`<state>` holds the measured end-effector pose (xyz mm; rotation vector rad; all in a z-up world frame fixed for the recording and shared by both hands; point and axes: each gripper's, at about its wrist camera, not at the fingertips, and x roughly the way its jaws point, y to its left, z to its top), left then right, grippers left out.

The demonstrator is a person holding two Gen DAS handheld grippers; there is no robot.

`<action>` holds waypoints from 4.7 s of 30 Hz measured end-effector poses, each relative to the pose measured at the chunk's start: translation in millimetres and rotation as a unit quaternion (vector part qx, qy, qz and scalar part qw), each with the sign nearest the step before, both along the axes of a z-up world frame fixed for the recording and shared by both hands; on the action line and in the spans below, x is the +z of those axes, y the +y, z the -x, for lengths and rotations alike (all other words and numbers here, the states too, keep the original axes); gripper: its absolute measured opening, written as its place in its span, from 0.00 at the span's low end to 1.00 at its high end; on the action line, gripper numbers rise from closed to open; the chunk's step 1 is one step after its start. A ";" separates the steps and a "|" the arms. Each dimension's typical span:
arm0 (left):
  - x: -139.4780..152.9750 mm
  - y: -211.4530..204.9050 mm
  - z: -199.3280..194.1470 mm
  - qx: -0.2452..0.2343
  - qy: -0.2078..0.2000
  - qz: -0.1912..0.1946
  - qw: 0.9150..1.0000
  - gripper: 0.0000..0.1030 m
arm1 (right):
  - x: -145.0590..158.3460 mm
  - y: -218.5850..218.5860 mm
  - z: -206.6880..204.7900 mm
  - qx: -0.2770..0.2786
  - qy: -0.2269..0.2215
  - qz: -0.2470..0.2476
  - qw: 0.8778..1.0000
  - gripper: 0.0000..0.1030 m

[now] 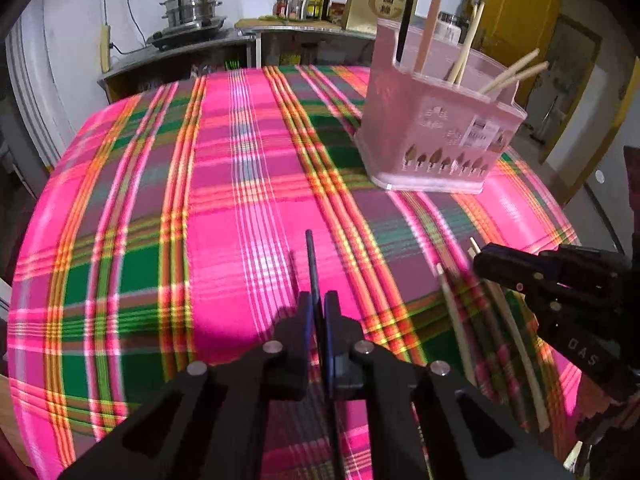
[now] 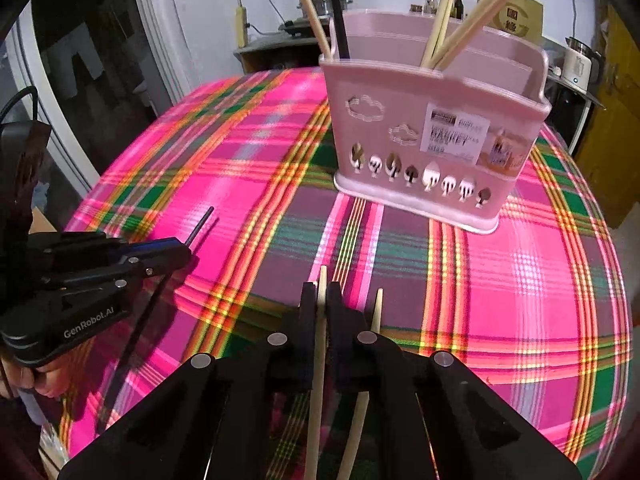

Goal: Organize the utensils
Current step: 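Lift both held chopsticks and carry them over the pink basket, then lower the held chopsticks toward the basket openings with both tools, then insert the dark chopstick with the left tool while the right tool inserts the light one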

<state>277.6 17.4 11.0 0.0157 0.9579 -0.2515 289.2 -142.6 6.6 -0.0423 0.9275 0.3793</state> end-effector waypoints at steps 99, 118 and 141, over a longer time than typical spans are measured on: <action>65.2 -27.4 -59.7 -0.025 -0.050 -0.016 0.998 0.05 | 104.1 -37.7 32.8 0.008 -0.124 -0.072 0.990 0.05; 122.0 7.0 48.4 -0.031 -0.123 0.016 0.992 0.05 | 111.0 -40.1 61.3 -0.001 -0.133 -0.057 0.989 0.05; 145.4 15.0 94.2 -0.036 -0.143 0.025 0.989 0.05 | 131.1 -38.2 83.6 -0.001 -0.155 -0.044 0.987 0.04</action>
